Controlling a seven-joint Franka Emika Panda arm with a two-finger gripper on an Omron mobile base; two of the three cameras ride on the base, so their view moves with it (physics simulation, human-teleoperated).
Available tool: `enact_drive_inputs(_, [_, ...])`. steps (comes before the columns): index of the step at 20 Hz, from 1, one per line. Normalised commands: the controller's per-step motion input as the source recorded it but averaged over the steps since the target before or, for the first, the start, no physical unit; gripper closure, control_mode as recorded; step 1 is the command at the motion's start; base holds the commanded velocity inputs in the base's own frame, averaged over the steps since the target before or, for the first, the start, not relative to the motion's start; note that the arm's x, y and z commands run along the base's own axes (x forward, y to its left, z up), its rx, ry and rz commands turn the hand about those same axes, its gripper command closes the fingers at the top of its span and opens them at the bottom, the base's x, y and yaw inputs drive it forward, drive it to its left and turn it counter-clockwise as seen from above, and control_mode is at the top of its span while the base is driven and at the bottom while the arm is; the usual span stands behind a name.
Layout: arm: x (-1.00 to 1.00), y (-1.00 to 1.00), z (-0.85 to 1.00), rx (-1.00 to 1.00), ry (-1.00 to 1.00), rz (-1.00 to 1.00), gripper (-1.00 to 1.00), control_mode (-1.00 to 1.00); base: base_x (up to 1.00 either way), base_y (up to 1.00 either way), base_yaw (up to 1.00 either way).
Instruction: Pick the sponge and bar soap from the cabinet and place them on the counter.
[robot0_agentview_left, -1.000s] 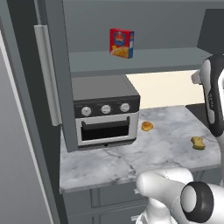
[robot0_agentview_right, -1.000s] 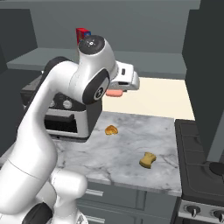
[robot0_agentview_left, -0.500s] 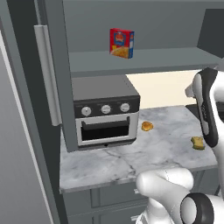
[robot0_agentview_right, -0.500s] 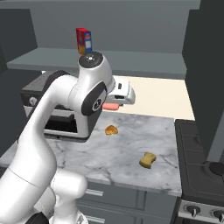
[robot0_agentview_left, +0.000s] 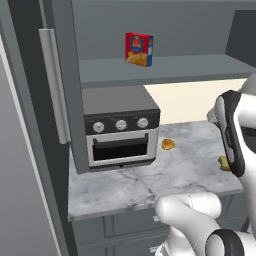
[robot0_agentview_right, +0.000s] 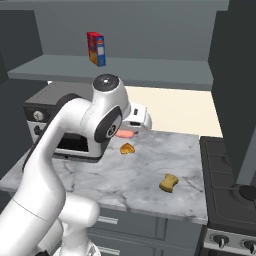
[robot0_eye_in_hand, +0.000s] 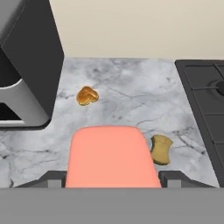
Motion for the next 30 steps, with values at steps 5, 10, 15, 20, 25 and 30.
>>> enact_drive_inputs(5, [0.00, 0.02, -0.42, 0.02, 0.01, 0.00, 1.00, -1.00, 0.00, 0.00, 0.00])
enact_drive_inputs(10, [0.04, 0.02, -0.43, 0.01, 0.00, 0.00, 1.00, -1.00, 0.00, 0.00, 0.00])
enact_drive_inputs(15, [0.12, 0.00, -0.39, 0.02, 0.00, 0.00, 1.00, -1.00, 0.00, 0.00, 0.00])
enact_drive_inputs(20, [0.17, 0.00, -0.32, 0.03, 0.01, 0.00, 1.00, -1.00, 0.00, 0.00, 0.00])
enact_drive_inputs(25, [0.17, 0.00, -0.35, 0.03, 0.02, 0.00, 1.00, -1.00, 0.00, 0.00, 0.00])
enact_drive_inputs(30, [0.17, 0.00, -0.34, 0.03, 0.02, 0.00, 1.00, -1.00, 0.00, 0.00, 0.00])
